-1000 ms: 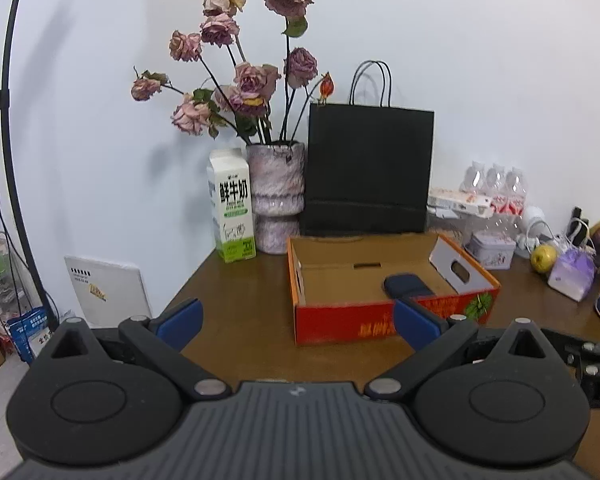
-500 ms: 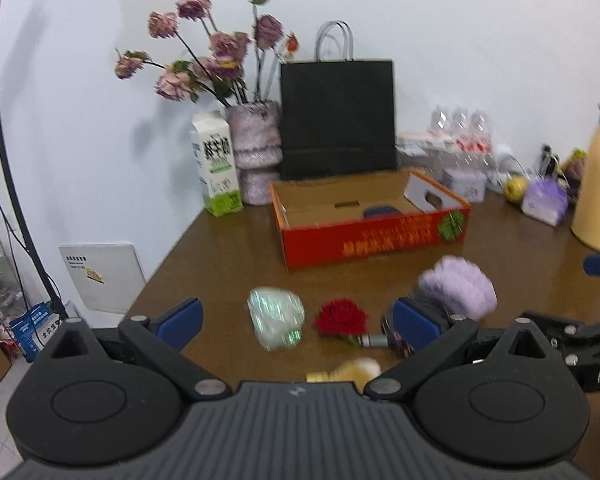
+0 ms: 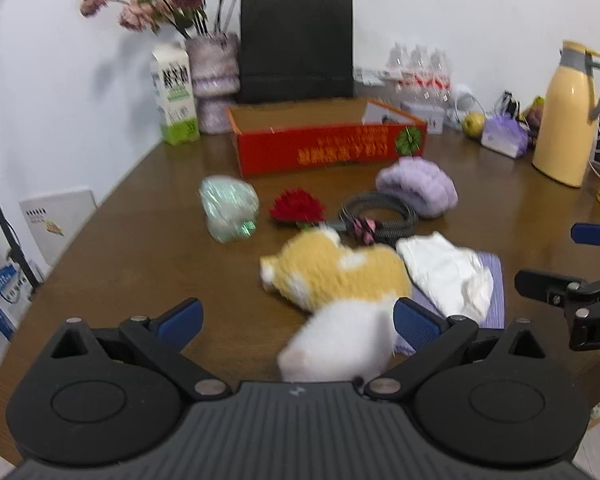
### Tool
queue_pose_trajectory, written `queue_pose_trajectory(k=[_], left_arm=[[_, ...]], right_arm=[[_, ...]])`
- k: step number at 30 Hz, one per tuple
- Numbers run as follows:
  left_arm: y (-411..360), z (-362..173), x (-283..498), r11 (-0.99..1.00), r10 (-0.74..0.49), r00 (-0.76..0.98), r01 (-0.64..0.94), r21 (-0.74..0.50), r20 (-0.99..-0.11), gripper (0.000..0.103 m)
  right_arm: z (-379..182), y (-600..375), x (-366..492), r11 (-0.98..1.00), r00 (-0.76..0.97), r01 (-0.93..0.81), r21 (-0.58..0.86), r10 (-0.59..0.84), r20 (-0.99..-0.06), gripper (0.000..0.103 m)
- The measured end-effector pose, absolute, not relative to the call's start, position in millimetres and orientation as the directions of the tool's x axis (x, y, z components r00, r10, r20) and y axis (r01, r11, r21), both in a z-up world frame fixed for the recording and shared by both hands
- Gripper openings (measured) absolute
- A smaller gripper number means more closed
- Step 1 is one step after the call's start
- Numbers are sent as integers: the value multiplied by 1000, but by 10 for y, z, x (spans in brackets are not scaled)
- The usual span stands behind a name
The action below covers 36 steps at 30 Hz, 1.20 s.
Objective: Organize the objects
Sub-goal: 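Grasp the sheep plush with the left tool while the right tool grasps the white tissue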
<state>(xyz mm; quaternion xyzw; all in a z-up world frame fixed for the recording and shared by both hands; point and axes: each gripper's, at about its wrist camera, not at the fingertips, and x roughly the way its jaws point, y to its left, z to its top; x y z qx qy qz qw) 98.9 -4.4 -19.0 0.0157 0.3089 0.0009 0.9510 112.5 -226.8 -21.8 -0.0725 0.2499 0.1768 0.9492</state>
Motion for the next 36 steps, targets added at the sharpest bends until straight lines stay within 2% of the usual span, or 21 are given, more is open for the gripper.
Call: queue_pose_trajectory(k=[12,14,16,17,19,30,33,36], left_arm=[[-87,-565,1192,999,-46,818,29,-39,-574,103],[-70,-582,1200,997,-70,821,36,-70,-566,92],[-65,-597,1193,994,-98,822,51,-99,-560,64],[-66,-609,1193,992,-112,820,58,-113,-562,57],[-80,-620,1169,993,-98,830,46,-108,-550,53],[132,-545,1081,996,16,869,-57,-68,-494,52],[209,-541,1122,994,43,867,-86,-64,-496,52],[254,-553,1163,993,64,866,-107,-58,-496,52]], right_arm=[[-399,-2317,1099,930,806,-367,3,320,-498,103],[-423,-2309,1121,929,802,-370,6,323,-502,103],[-443,-2298,1149,928,799,-372,8,325,-506,103],[-455,-2298,1169,927,797,-374,10,327,-508,103],[-481,-2287,1205,927,793,-375,15,329,-513,103],[-529,-2002,1410,906,767,-422,-22,344,-542,103],[-543,-1877,1517,897,751,-439,-41,341,-565,101],[-582,-1790,1649,897,729,-441,-37,334,-598,94]])
